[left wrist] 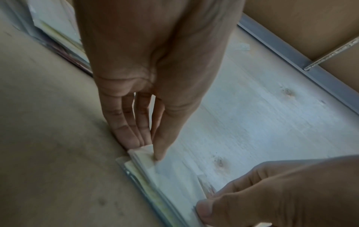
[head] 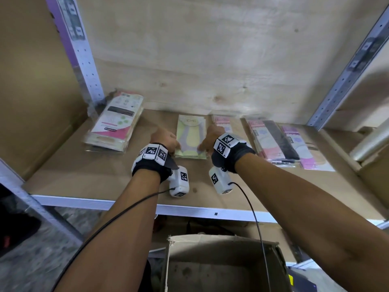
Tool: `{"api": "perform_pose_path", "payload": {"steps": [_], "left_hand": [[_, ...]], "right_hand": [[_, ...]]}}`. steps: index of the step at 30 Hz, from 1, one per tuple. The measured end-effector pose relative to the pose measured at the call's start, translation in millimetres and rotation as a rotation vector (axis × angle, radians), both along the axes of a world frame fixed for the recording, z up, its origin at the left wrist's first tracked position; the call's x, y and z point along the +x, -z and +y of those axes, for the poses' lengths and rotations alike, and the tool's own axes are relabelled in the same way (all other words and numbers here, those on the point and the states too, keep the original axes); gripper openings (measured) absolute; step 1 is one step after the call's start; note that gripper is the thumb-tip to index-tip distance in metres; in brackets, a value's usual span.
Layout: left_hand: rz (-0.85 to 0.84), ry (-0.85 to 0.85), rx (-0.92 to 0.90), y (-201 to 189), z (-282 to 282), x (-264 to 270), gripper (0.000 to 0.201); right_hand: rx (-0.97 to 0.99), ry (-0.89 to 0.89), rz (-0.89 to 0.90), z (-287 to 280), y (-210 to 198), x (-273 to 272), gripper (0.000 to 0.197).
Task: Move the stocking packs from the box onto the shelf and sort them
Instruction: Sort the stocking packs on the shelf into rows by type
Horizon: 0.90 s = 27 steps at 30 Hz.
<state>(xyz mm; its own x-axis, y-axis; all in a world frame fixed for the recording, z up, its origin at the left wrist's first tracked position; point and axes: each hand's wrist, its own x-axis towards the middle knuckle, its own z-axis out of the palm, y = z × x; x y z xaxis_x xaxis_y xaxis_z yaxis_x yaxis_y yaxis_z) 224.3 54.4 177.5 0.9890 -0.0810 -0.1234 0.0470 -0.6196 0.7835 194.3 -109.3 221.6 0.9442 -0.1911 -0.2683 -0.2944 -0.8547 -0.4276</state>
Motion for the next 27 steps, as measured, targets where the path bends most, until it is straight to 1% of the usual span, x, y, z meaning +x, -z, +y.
{"api": "perform_pose_path", "payload": {"steps": [1,3,5,7,9,10,13,14,15,17,19,20,23,25,27], "left_hand": [[-0.009,0.023,0.034,1,1,1,0.024],[-0.02,0.071,0.117,1,2,3,0.023],[-0.02,0.081,0.145,1,2,3,0.023],[-0.019,0.09,0.139,1,2,3,0.023],[0.002,0.08,0.096,-2,2,2,0.023],[0.007,0.06,0.057,-6,5,0,0.026],[-0.03,-0.034,-0.079,-26,25,4,0.041],[-0.066,-0.07,-0.132,-35,35,5,0.041],[-0.105,-0.108,-0.197,-43,47,5,0.035],[-0.165,-0.168,-0.283,-54,70,3,0.006],[-0.191,-0.225,-0.298,-58,93,-1,0.008],[-0.193,-0.259,-0.298,-58,102,-4,0.007],[-0.171,-0.304,-0.27,-54,127,-5,0.017],[-0.15,-0.32,-0.26,-55,140,-7,0.013],[-0.147,-0.345,-0.273,-56,152,-8,0.016]], "right_hand": [[0.0,0.001,0.005,0,0,0,0.046],[-0.019,0.002,0.006,0,-1,-1,0.04],[-0.036,-0.003,0.014,0,-1,1,0.037],[-0.052,-0.014,0.031,0,1,2,0.043],[-0.092,-0.026,0.021,-3,2,3,0.056],[-0.116,-0.033,0.005,-3,2,3,0.059],[-0.169,-0.049,-0.033,-3,-5,9,0.061],[-0.155,-0.044,-0.048,-1,-9,14,0.06],[-0.124,-0.032,-0.07,3,-14,17,0.053],[-0.078,-0.046,-0.12,14,-22,24,0.028],[0.002,-0.112,-0.148,29,-26,31,0.016],[0.095,-0.145,-0.149,37,-25,33,0.014],[0.34,-0.241,-0.116,68,-17,41,0.013],[0.463,-0.231,-0.102,95,-10,47,0.015],[0.57,-0.161,-0.089,122,-1,57,0.024]]}}
